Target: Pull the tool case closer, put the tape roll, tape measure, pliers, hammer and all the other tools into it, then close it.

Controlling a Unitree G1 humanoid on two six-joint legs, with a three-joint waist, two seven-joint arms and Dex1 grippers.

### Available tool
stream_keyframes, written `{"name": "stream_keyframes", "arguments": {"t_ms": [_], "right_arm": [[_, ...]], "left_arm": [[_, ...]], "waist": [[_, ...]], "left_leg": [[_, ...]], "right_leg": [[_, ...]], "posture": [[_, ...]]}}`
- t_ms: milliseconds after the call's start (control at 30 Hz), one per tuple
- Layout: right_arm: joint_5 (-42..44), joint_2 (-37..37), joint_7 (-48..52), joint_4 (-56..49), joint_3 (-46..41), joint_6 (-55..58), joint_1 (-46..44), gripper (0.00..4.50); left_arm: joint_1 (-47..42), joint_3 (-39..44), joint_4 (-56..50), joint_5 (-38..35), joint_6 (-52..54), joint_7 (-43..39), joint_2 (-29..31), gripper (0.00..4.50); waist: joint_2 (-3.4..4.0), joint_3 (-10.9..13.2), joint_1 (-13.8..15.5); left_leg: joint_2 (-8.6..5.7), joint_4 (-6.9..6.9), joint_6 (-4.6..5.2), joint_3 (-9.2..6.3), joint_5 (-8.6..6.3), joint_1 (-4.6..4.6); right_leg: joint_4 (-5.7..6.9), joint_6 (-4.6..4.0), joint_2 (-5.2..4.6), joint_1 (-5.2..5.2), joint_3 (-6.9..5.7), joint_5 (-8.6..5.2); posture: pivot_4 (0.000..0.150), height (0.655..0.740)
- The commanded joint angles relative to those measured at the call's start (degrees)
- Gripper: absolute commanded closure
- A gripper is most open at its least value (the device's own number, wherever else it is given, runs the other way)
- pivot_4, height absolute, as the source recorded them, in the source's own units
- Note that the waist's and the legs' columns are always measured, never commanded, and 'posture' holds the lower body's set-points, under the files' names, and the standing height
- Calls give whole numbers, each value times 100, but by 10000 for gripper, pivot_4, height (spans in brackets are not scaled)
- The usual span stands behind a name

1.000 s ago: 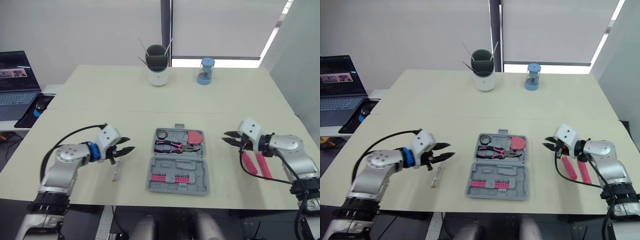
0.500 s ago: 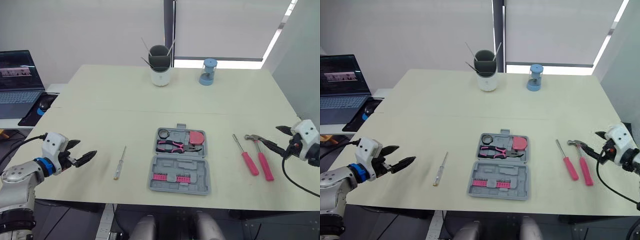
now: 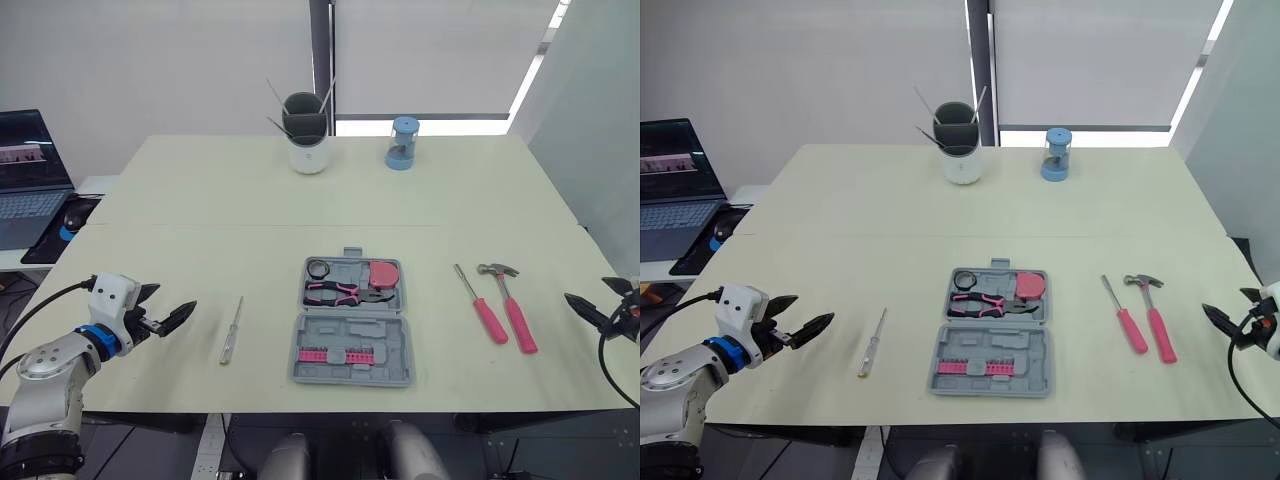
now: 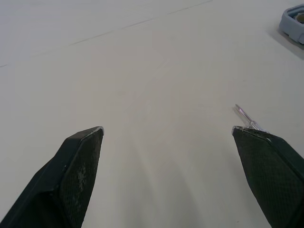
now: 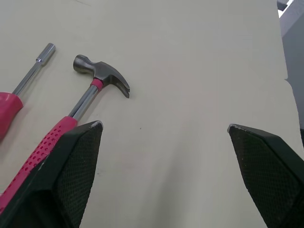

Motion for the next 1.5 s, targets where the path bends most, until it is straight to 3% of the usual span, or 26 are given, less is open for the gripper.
{"name": "stream_keyframes", "arguments": {"t_ms": [33,400,567,933,1067,1233,1500], "right_arm": [[282,92,136,-879,108,322,-148,217],[1361,735,833,-4197,1550,2327,-1022,217],[1519,899,1341,-5206,2441,2694,-1323,217],[1118,1155,1509,-5182,3033,2527,-1616,217],[1096,1249,1397,-5212,3010,2590,-1582,217],[926,1291,1274,-5194,3057,2514,-1548,217],[846,1284,1141,-5218,2982,2510,-1483,217]], "left_arm": [[222,303,-544,-222,190,167,6,0],[1732,716,-2414,-715,1193,448,-167,0],[2199,842,-2921,-858,1475,531,-226,0],[2911,773,-4436,-1252,2285,1047,-696,0],[2668,437,-4948,-1274,2755,1807,-1158,0],[1811,-620,-4669,-328,2902,3134,-1937,0],[1388,-1393,-4114,468,2873,3845,-2456,0]], "waist": [[0,0,0],[0,4,25],[-2,5,72],[-4,6,176],[-4,6,181],[-10,3,202],[-13,2,178]], "left_leg": [[2,0,0,4,0,5],[6,-4,-1,-8,-1,3],[4,-3,-1,-30,-1,-14],[-2,-2,-4,-63,-2,-41],[-2,-1,-4,-63,-1,-40],[-11,4,-6,-66,1,-40],[-9,0,-7,-66,1,-39]], "right_leg": [[1,0,1,2,3,0],[-4,0,1,2,31,0],[-19,-1,-1,1,6,0],[-40,-2,-10,-2,-28,0],[-40,-2,-9,-1,-29,0],[-34,0,-9,3,-31,1],[-31,0,-6,-2,-28,2]], "posture": [[1500,7400],[1500,7400],[1500,7400],[1500,7400],[1500,7400],[1500,7400],[1500,7400]]}}
